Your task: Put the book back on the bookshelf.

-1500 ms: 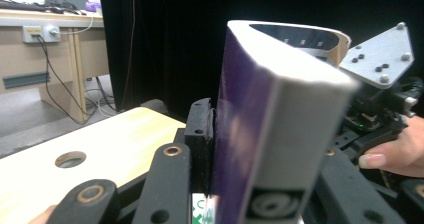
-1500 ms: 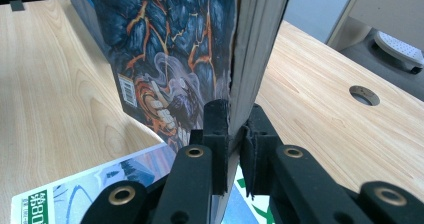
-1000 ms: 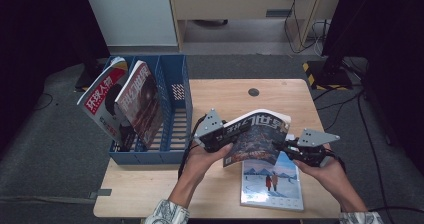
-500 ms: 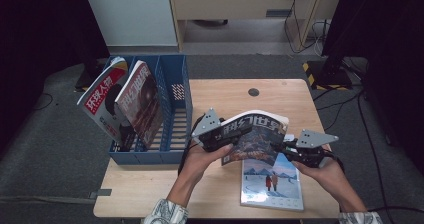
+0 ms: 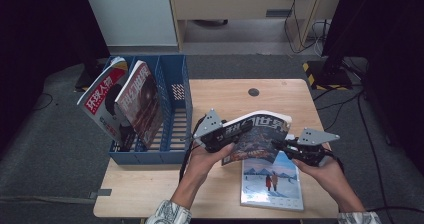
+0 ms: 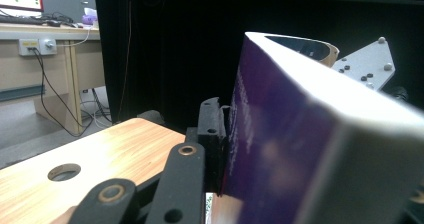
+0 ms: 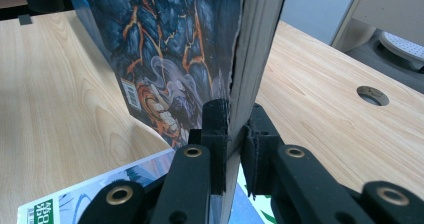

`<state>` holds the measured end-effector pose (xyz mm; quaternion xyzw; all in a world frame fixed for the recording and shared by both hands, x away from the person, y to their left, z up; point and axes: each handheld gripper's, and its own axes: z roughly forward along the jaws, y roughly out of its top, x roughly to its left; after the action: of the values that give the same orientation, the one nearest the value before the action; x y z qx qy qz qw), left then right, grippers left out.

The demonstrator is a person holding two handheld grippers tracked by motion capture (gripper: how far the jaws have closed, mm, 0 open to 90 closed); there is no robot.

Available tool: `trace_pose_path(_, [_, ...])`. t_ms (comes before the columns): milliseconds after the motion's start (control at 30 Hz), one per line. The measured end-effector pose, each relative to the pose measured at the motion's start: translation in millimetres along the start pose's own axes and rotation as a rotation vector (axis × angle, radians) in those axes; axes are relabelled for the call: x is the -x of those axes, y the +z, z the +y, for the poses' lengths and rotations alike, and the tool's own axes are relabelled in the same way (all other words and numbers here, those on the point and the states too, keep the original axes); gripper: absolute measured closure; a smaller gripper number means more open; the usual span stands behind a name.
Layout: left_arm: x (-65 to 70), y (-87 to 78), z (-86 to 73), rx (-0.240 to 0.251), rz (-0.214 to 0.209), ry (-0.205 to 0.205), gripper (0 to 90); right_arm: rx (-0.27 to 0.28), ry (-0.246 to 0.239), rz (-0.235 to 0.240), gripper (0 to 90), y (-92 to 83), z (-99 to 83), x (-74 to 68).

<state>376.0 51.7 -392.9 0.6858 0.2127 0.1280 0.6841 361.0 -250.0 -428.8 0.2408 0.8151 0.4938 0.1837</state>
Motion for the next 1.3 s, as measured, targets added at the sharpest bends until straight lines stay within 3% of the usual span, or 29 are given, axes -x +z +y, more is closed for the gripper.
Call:
trace_pose_path(267, [1.8, 0.0, -0.2, 0.002, -0.004, 0.001, 78.6, 0.008, 0.033, -0.008, 72.3, 0.9, -0.6, 2.1])
trace_pose_path(400, [4.1, 1.0, 0.1, -0.001, 0.003, 0.015, 79.7, 0.008, 0.065, -0.036, 53.1, 4.0, -2.5, 3.7])
trace_pose_path(533, [3.8, 0.4, -0.2, 0.003, 0.014, 0.008, 80.4, -0.034, 0.091, -0.075, 36.0, 9.4, -7.1, 5.8])
trace_pose_path(733, [-2.9, -4.3, -2.4, 0.024, 0.044, -0.032, 81.1, -0.119, 0.121, -0.075, 23.6, 15.6, -14.9, 9.7])
trace_pose_path(800, [-4.1, -5.3, -2.7, 0.027, 0.052, -0.036, 81.4, -0.134, 0.122, -0.096, 18.4, 16.9, -17.7, 10.7])
trace_pose_path(1033, [-3.0, -5.2, -2.2, 0.026, 0.060, -0.031, 81.7, -0.251, 0.164, -0.129, 16.1, 24.4, -39.4, 19.5])
trace_pose_path(1300, [-1.7, -8.5, 1.3, 0.033, 0.066, -0.027, 82.3, -0.288, 0.194, -0.209, 17.2, 22.4, -59.5, 29.2])
